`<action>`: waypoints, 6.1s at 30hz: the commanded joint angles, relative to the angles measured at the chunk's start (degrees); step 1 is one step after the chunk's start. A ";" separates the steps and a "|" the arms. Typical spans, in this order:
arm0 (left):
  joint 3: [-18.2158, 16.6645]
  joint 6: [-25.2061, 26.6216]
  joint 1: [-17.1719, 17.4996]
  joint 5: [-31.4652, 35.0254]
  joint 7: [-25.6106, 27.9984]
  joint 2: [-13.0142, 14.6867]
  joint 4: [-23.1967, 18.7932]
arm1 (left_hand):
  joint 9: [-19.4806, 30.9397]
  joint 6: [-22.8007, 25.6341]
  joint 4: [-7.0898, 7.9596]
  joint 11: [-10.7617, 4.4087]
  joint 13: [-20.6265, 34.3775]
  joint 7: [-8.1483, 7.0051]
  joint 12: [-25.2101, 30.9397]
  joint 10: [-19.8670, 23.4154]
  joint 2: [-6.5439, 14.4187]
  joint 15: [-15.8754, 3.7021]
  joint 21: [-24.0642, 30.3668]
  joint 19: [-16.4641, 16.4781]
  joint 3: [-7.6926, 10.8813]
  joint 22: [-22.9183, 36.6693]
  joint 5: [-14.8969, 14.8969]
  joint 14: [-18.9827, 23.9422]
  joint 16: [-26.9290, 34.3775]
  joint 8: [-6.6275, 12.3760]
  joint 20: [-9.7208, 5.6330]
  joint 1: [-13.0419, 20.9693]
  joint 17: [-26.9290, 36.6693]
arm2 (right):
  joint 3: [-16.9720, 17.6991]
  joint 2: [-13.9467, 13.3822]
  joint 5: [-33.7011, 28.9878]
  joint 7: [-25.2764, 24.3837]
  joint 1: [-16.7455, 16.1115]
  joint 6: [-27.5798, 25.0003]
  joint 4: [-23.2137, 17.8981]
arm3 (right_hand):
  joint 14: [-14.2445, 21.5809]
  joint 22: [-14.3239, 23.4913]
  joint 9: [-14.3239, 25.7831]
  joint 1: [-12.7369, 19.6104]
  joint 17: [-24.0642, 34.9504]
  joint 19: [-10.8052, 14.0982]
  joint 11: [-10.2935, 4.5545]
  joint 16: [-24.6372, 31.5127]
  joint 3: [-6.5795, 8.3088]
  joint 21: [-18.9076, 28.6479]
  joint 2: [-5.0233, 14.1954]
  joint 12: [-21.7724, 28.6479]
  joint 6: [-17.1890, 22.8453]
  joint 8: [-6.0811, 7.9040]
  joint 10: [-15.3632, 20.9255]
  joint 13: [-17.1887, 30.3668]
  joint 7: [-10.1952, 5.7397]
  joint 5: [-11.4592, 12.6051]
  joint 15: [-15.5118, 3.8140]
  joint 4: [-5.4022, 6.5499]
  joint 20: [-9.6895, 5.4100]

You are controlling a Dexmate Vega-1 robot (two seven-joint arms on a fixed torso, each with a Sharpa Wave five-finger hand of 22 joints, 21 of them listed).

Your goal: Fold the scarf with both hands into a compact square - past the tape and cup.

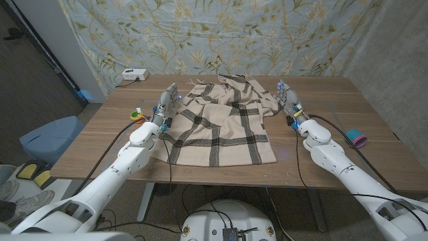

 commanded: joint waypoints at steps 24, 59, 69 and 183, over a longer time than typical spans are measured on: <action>2.53 16.85 9.85 46.43 26.25 18.25 -26.52 | 0.36 4.63 -6.22 2.20 0.28 -2.28 2.61 4.96 2.02 3.79 1.58 4.53 0.82 -0.38 -1.99 4.12 0.80 2.16 6.70 5.17 -0.15 | -4.59 -15.72 -14.63 -3.08 -2.30 -14.95 -18.27 | 3.34 0.39 0.41 3.81 0.53 2.20 2.00 1.07 2.16 0.64 2.06 1.59 3.16 1.24 4.43 0.42 -1.16 -0.45 2.10 -2.82 2.61; -13.43 34.56 36.00 53.48 26.39 31.11 -50.39 | 0.43 8.11 -8.48 3.07 0.40 -2.30 2.80 9.01 1.22 4.45 2.06 6.35 0.64 -0.22 -2.75 8.53 1.14 1.88 8.16 6.72 0.01 | -4.03 -30.71 -28.22 -5.91 -14.07 -27.06 -43.56 | 3.85 0.40 0.48 6.14 0.56 2.18 1.44 0.87 3.37 0.47 2.81 1.49 4.10 1.16 5.42 0.49 -1.47 -0.59 1.68 -4.60 3.05; -17.26 37.49 41.21 56.51 24.57 31.97 -52.55 | 0.44 8.72 -9.43 2.72 0.42 -2.53 2.76 9.95 1.06 4.18 2.38 7.40 0.72 -0.21 -2.90 9.98 1.27 1.73 8.16 7.46 0.04 | -5.18 -32.72 -33.61 -5.72 -14.97 -31.43 -48.18 | 4.07 0.40 0.49 6.84 0.55 2.24 1.20 0.84 3.69 0.45 2.86 1.45 4.50 1.17 5.74 0.50 -1.50 -0.59 1.56 -5.18 3.08; 3.18 53.45 25.79 99.67 -23.76 43.40 -51.05 | 0.96 16.49 -19.80 -1.67 1.24 -5.36 3.24 25.18 -14.35 -3.27 2.91 16.42 -5.84 -0.45 2.06 24.23 1.97 1.56 6.07 32.37 0.55 | -19.83 -20.76 -88.76 -7.46 -18.59 -46.10 -46.16 | 63.30 6.56 3.23 65.04 34.81 31.83 -4.17 37.74 -0.40 25.64 2.85 22.30 56.33 8.80 56.06 14.31 -3.36 -0.96 -15.58 -7.86 -7.14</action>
